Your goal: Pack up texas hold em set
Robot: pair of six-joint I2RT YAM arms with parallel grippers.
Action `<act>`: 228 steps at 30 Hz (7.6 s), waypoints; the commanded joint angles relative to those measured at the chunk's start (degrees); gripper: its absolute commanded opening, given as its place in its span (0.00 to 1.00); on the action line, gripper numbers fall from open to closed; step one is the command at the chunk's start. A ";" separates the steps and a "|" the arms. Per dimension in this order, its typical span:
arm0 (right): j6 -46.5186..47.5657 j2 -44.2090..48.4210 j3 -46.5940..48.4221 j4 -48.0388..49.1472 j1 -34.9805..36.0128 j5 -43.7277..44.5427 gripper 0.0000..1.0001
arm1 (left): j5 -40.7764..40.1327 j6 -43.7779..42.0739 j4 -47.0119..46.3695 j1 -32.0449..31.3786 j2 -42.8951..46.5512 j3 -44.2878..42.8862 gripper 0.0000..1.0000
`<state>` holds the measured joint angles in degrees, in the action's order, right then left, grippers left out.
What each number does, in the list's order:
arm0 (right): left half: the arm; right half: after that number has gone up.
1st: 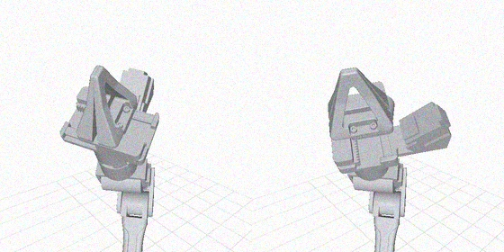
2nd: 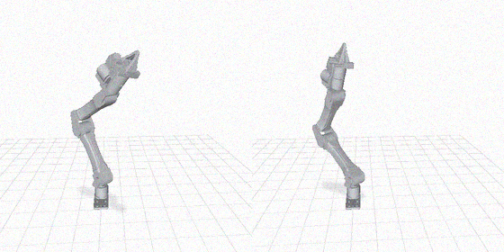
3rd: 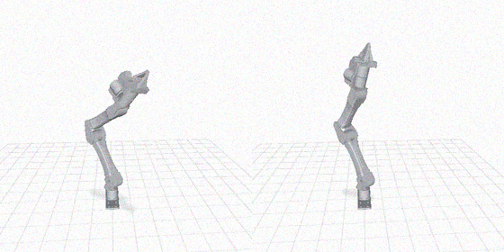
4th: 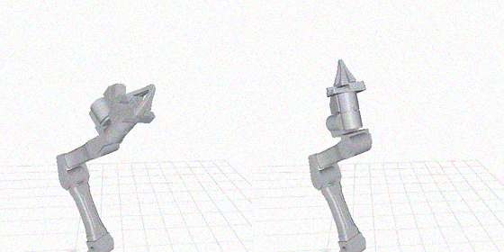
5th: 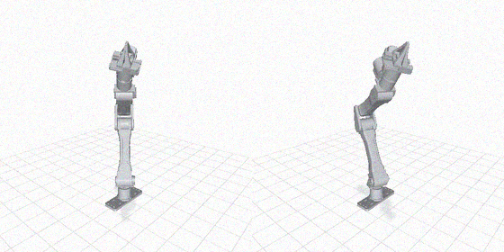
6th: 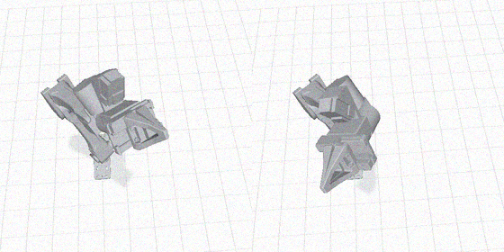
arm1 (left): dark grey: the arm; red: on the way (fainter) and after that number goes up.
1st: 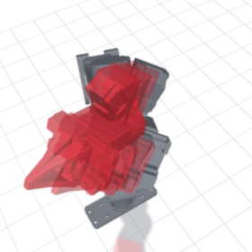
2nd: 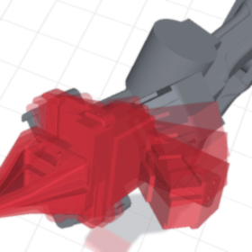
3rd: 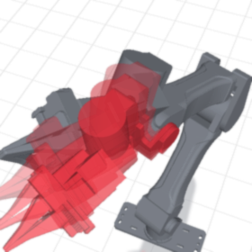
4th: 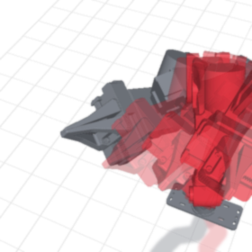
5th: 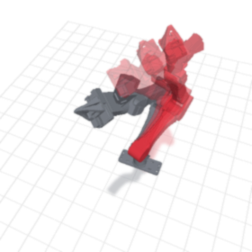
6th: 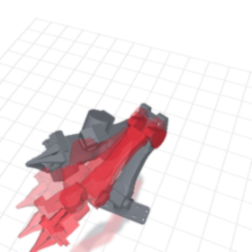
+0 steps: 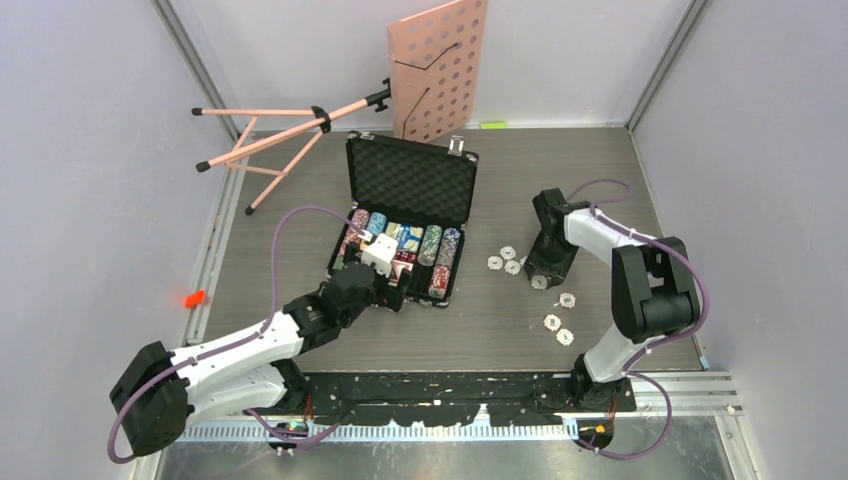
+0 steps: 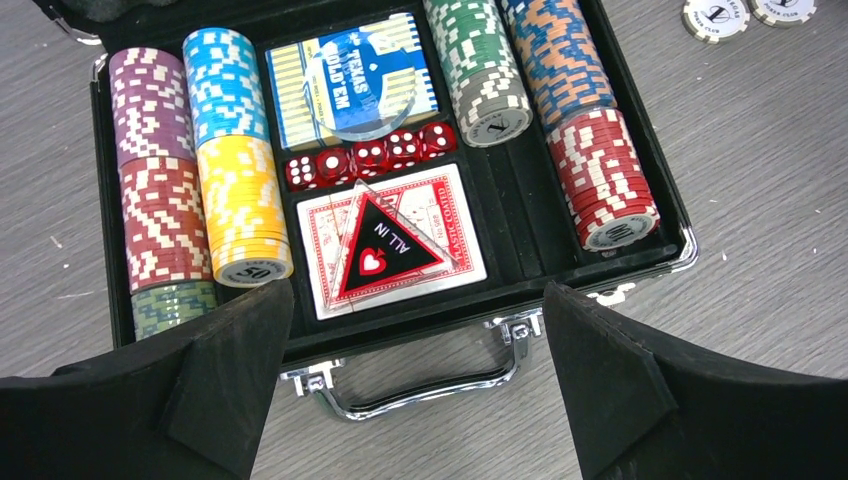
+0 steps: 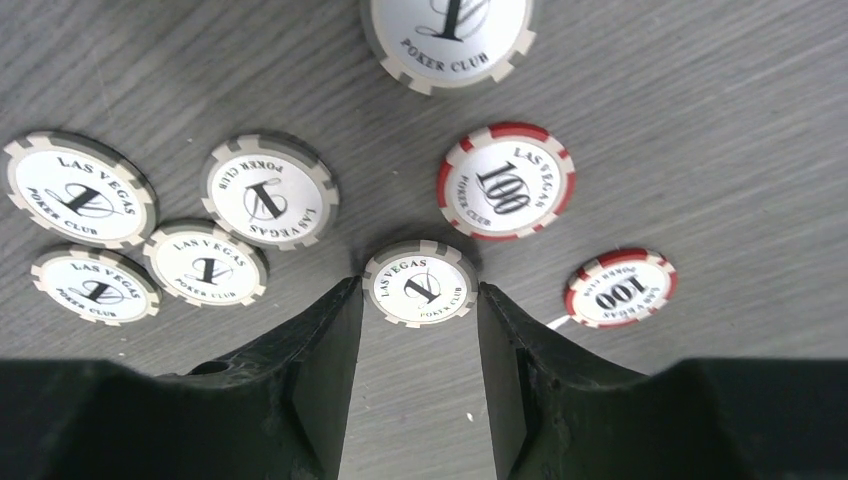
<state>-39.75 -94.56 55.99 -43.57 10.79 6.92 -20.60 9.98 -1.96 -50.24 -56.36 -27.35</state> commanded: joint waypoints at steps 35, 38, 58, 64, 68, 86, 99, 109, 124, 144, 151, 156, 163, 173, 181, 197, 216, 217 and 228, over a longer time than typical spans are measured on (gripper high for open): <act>-0.78 -8.02 10.41 1.92 -0.15 -1.83 0.58 | -1.22 -0.57 -7.10 0.23 3.64 1.78 0.99; -0.78 -8.34 10.10 1.96 -0.15 -1.81 0.63 | -1.28 -0.57 -7.10 0.23 3.54 1.78 0.99; 0.74 -11.21 7.66 1.64 0.17 1.86 0.53 | -1.17 -0.74 -6.92 0.23 3.58 1.61 0.99; 2.28 -9.56 7.66 0.14 0.20 -0.11 0.43 | -0.80 -0.66 -7.26 0.23 3.31 1.73 0.99; 3.92 -6.75 6.18 -1.99 0.20 0.83 0.41 | -0.63 -0.66 -7.10 0.23 3.31 1.63 0.99; 1.42 0.54 9.36 -3.93 1.54 -5.63 0.34 | -0.14 -0.57 -7.49 0.23 4.21 2.15 0.99; -0.68 -4.89 11.24 -0.30 4.88 -5.36 0.34 | 0.30 -0.40 -7.45 0.23 4.36 2.22 0.99; -0.96 -8.15 11.54 1.55 5.87 -4.57 0.35 | 0.21 -0.31 -7.45 0.23 4.39 2.22 0.99; -0.92 -10.12 12.08 1.34 6.70 -1.00 0.47 | -0.05 -0.35 -7.37 0.23 4.25 2.14 1.00; -0.82 -12.40 11.39 2.16 7.23 0.58 0.59 | -0.09 -0.40 -7.27 0.23 3.76 1.96 1.00; -1.03 -11.84 10.39 4.49 7.23 -1.08 0.59 | -0.05 -0.40 -7.27 0.23 3.60 1.93 1.00; -0.95 -12.40 10.65 5.29 7.30 -2.12 0.62 | -0.05 -0.49 -7.27 0.23 3.52 1.87 1.00; -0.75 -13.45 10.73 5.16 7.59 -1.62 0.60 | -0.01 -0.53 -7.27 0.23 3.21 1.78 1.00; -0.09 -12.49 7.25 5.39 7.67 -1.96 0.54 | -0.04 -0.57 -7.01 0.23 3.04 1.58 1.00; 0.49 -7.27 4.50 3.62 7.67 -0.80 0.52 | 0.15 -0.57 -7.10 0.23 2.95 1.56 1.00; 1.31 -5.34 4.36 1.85 7.67 1.08 0.64 | 0.15 -0.52 -7.01 0.23 3.06 1.61 1.00; 2.21 -10.56 5.04 1.54 10.78 3.66 0.60 | 0.05 -0.57 -6.75 0.23 2.89 1.43 1.00; 2.13 -10.75 4.91 1.84 10.82 3.55 0.59 | 0.06 -0.57 -6.79 0.23 2.93 1.49 1.00; 0.93 -5.91 3.12 1.34 10.83 -0.80 0.38 | 0.12 -0.53 -7.11 0.23 2.58 1.55 1.00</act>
<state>-37.91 -100.73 62.17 -39.46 20.93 8.29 -20.38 9.85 -6.57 -50.22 -53.49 -25.28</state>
